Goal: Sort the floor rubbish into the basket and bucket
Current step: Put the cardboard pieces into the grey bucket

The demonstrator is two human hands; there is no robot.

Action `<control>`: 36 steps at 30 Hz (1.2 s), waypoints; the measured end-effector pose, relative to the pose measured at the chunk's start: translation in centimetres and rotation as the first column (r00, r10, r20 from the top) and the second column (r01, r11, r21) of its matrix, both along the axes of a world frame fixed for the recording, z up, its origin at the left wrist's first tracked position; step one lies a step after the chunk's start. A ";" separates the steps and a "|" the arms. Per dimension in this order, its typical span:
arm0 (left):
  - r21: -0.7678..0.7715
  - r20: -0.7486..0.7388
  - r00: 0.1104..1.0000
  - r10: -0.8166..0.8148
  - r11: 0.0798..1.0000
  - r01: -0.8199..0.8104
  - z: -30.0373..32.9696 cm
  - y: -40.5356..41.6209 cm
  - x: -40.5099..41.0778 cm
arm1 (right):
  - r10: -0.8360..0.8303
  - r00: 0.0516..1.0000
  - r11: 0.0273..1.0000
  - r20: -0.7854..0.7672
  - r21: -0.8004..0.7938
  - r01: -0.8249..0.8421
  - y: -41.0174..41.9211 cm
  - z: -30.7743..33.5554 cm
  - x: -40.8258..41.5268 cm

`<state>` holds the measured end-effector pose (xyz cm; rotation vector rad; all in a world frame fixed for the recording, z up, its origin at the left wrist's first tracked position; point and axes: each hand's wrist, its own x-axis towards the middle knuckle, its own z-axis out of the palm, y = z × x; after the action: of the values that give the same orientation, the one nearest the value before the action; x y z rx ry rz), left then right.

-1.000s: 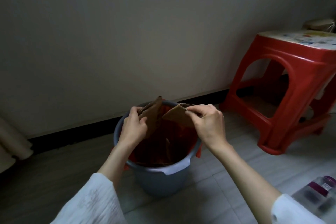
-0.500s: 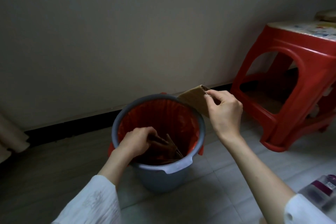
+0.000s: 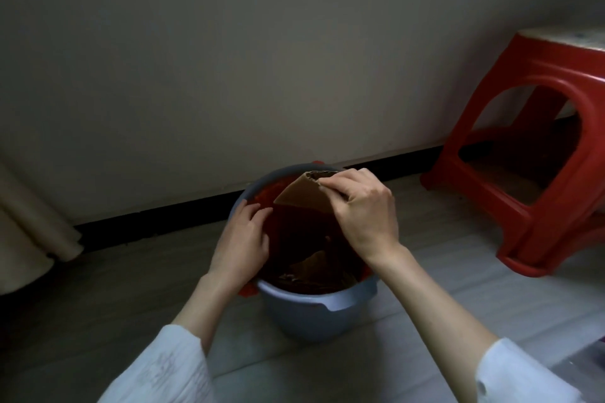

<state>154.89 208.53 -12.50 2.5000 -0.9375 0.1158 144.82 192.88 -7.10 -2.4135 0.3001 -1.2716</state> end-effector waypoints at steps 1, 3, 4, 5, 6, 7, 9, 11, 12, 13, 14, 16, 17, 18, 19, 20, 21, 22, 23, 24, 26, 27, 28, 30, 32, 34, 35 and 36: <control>-0.067 -0.013 1.000 0.011 0.998 -0.012 -0.3 0.5 -0.1 | 0.017 1.000 1.000 -0.016 0.006 -0.017 0.5 -0.3 0.5; -0.168 -0.041 0.999 0.024 0.985 -0.031 -0.5 0.8 -0.3 | 0.046 0.996 0.998 -0.081 0.047 -0.042 1.0 -1.1 1.0; -0.188 -0.039 0.999 0.026 0.982 -0.033 -0.5 0.7 -0.4 | 0.051 0.990 0.996 -0.129 0.076 -0.042 1.0 -1.7 1.1; -0.186 -0.025 0.999 0.029 0.982 -0.033 -0.6 0.6 -0.4 | 0.048 0.982 0.994 -0.182 0.102 -0.030 0.9 -2.3 1.3; -0.172 -0.009 0.999 0.031 0.985 -0.032 -0.8 0.7 -0.3 | 0.036 0.971 0.993 -0.236 0.122 -0.007 0.8 -3.1 1.4; -0.156 0.007 0.999 0.032 0.987 -0.030 -0.9 0.6 -0.3 | 0.016 0.961 0.991 -0.274 0.135 0.022 0.6 -3.7 1.4; -0.122 0.034 0.999 0.036 0.992 -0.031 -1.1 0.6 -0.3 | -0.024 0.959 0.986 -0.284 0.154 0.070 0.2 -4.3 1.3; -0.087 0.062 0.998 0.033 0.996 -0.027 -1.2 0.6 -0.1 | -0.057 0.968 0.980 -0.243 0.170 0.101 -0.1 -4.2 1.5; -0.073 0.075 0.997 0.028 0.997 -0.023 -1.3 0.6 -0.1 | -0.075 0.969 0.977 -0.237 0.176 0.118 -0.2 -4.0 1.6; -0.062 0.081 0.996 0.027 0.998 -0.022 -1.2 0.5 -0.1 | -0.091 0.963 0.975 -0.254 0.176 0.139 -0.3 -3.8 1.7; -0.058 0.084 0.996 0.028 0.998 -0.024 -1.2 0.5 0.0 | -0.110 0.949 0.974 -0.296 0.160 0.162 -0.4 -3.7 1.9; -0.063 0.086 0.996 0.030 0.998 -0.025 -1.3 0.6 -0.1 | -0.149 0.896 0.973 -0.419 0.097 0.208 -0.7 -3.8 2.1; -0.066 0.082 0.996 0.029 0.998 -0.024 -1.3 0.6 -0.1 | -0.166 0.865 0.973 -0.474 0.064 0.222 -0.8 -4.0 2.1; -0.066 0.079 0.996 0.027 0.998 -0.022 -1.3 0.6 -0.1 | -0.180 0.841 0.973 -0.510 0.036 0.230 -1.0 -4.1 2.3; -0.064 0.075 0.997 0.026 0.998 -0.021 -1.3 0.6 -0.2 | -0.187 0.828 0.973 -0.529 0.018 0.231 -1.4 -4.3 2.4; -0.063 0.073 0.997 0.025 0.998 -0.020 -1.2 0.6 -0.2 | -0.180 0.820 0.975 -0.543 0.013 0.222 -1.8 -4.4 2.6; -0.064 0.071 0.997 0.027 0.998 -0.022 -1.2 0.6 -0.2 | -0.155 0.811 0.979 -0.564 0.022 0.202 -2.2 -4.4 2.9; -0.065 0.071 0.997 0.029 0.998 -0.025 -1.1 0.6 -0.3 | -0.125 0.797 0.983 -0.591 0.037 0.181 -2.5 -4.4 3.1; -0.066 0.069 0.997 0.033 0.997 -0.028 -1.1 0.6 -0.4 | -0.098 0.775 0.984 -0.625 0.054 0.168 -2.8 -4.4 3.3; -0.067 0.066 0.997 0.036 0.997 -0.032 -1.0 0.6 -0.5 | -0.078 0.747 0.984 -0.660 0.068 0.163 -3.0 -4.2 3.3; -0.069 0.055 0.998 0.042 0.997 -0.038 -0.9 0.6 -0.6 | -0.065 0.726 0.986 -0.685 0.067 0.151 -3.1 -4.0 3.3; -0.070 0.049 0.998 0.043 0.997 -0.040 -0.9 0.6 -0.6 | -0.082 0.733 0.988 -0.675 0.041 0.148 -3.1 -3.9 3.3; -0.069 0.045 0.998 0.044 0.997 -0.041 -0.9 0.6 -0.5 | -0.117 0.741 0.989 -0.661 -0.008 0.149 -3.1 -3.8 3.3; -0.066 0.040 0.998 0.050 0.997 -0.047 -0.9 0.6 -0.5 | -0.198 0.725 0.980 -0.660 -0.136 0.143 -2.7 -3.7 3.6; -0.070 0.038 0.998 0.054 0.996 -0.051 -0.9 0.5 -0.5 | -0.249 0.654 0.966 -0.714 -0.233 0.114 -2.1 -3.8 4.0; -0.076 0.034 0.998 0.056 0.996 -0.054 -0.9 0.6 -0.5 | -0.242 0.597 0.968 -0.765 -0.234 0.093 -1.3 -4.2 4.4; -0.078 0.031 0.998 0.057 0.995 -0.054 -0.9 0.6 -0.5 | -0.226 0.581 0.973 -0.782 -0.213 0.092 -0.9 -4.6 4.5; -0.079 0.026 0.998 0.057 0.995 -0.055 -0.9 0.6 -0.5 | -0.205 0.561 0.978 -0.802 -0.187 0.089 -0.5 -5.0 4.5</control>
<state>154.37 209.11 -13.41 2.4594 -0.8576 0.2028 149.31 192.35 -12.12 -2.9937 0.7043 -0.0793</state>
